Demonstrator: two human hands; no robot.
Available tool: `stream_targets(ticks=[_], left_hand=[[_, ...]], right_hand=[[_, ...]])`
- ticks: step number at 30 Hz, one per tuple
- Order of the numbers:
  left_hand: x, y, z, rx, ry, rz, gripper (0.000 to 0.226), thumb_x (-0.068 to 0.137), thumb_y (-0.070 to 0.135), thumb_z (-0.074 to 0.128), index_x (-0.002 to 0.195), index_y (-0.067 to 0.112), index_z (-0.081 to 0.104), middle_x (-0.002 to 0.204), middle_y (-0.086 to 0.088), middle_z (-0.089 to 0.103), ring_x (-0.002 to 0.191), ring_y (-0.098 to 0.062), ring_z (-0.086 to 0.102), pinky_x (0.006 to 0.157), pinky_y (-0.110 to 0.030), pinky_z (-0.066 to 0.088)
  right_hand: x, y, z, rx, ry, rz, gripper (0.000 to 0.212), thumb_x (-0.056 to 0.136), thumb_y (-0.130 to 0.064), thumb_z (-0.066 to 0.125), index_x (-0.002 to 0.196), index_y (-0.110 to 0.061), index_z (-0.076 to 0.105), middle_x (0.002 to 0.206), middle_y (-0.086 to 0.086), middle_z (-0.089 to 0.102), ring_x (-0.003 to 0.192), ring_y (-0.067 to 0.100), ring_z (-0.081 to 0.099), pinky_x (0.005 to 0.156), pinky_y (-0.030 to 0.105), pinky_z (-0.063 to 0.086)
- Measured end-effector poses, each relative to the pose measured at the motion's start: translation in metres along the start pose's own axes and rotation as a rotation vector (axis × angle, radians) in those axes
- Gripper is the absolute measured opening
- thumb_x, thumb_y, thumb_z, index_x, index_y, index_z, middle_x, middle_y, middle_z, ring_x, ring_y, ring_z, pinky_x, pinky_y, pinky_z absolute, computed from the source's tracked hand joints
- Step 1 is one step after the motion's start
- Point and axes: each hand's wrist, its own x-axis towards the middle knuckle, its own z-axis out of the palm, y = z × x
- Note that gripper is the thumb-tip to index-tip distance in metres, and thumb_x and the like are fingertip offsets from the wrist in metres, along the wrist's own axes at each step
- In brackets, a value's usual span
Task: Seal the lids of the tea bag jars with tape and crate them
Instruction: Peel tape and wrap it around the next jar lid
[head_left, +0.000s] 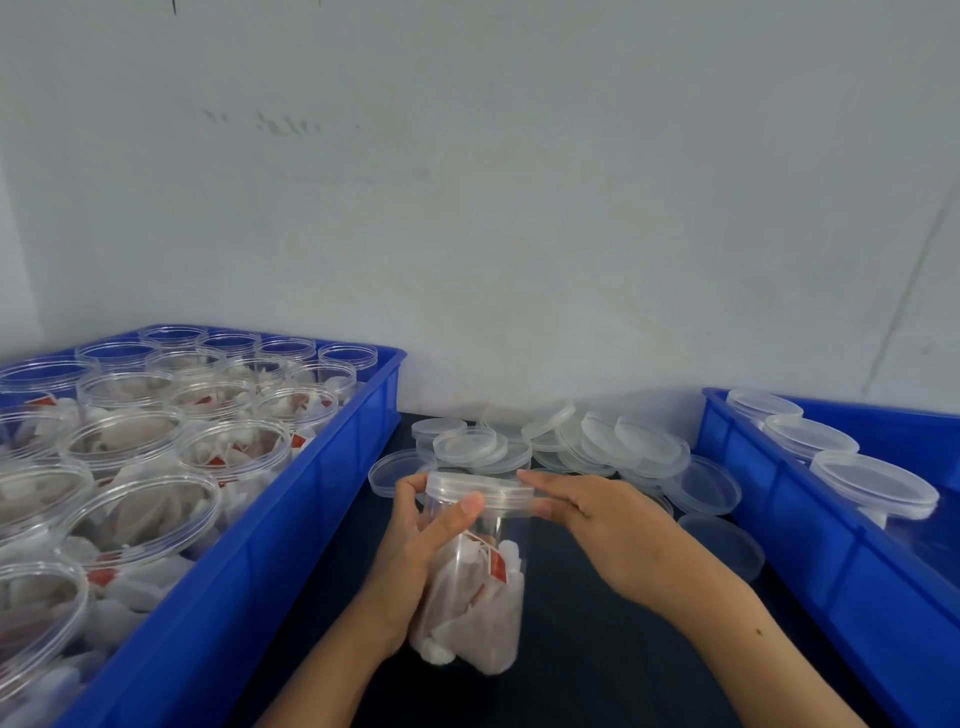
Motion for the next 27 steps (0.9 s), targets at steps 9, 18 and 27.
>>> stream_targets(ticks=[9,18,27], left_hand=[[-0.002,-0.001,0.001,0.211,0.093,0.119,0.056,0.076,0.064,0.056,0.11,0.021,0.046,0.114,0.002,0.055,0.094,-0.002,0.063,0.079,-0.02,0.047],[-0.009,-0.001,0.017,0.499,0.335,0.236,0.076,0.075,0.085,0.034,0.14,0.046,0.031,0.115,0.024,0.057,0.09,0.014,0.059,0.076,-0.008,0.042],[-0.004,0.0,0.01,0.491,0.371,0.19,0.088,0.047,0.084,0.062,0.119,0.035,0.055,0.098,0.015,0.068,0.084,-0.013,0.068,0.077,-0.04,0.058]], right_hand=[[-0.001,-0.013,0.004,-0.058,0.096,0.044,0.035,0.103,-0.04,0.036,0.135,-0.037,0.052,0.125,-0.009,0.064,0.113,0.013,0.059,0.093,0.031,0.046],[-0.007,-0.029,0.02,-0.246,0.187,0.066,0.042,0.105,-0.037,0.029,0.145,-0.027,0.037,0.113,-0.005,0.067,0.102,0.016,0.062,0.084,0.032,0.049],[-0.003,-0.013,0.001,0.447,-0.175,0.182,0.045,0.1,-0.039,0.045,0.142,-0.027,0.038,0.063,-0.012,0.054,0.052,0.001,0.046,0.052,0.018,0.04]])
